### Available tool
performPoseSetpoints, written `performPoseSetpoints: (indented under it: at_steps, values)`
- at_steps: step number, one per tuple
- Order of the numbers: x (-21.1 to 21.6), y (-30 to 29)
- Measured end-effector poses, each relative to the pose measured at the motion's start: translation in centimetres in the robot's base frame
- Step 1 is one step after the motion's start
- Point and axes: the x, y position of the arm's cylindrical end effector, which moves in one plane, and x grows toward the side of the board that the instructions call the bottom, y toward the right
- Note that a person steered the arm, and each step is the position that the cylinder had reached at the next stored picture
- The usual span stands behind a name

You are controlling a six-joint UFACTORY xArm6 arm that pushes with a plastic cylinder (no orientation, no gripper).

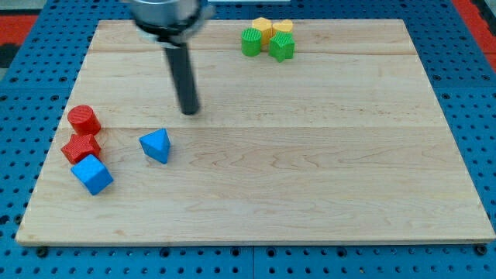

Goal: Move the red circle down a bit

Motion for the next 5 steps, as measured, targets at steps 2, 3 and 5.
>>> performPoseSetpoints:
  at_steps: [2,3,5]
  values:
    - [6.2,-6.8]
    - [5.6,-11.1]
    - [-4.7,-12.4]
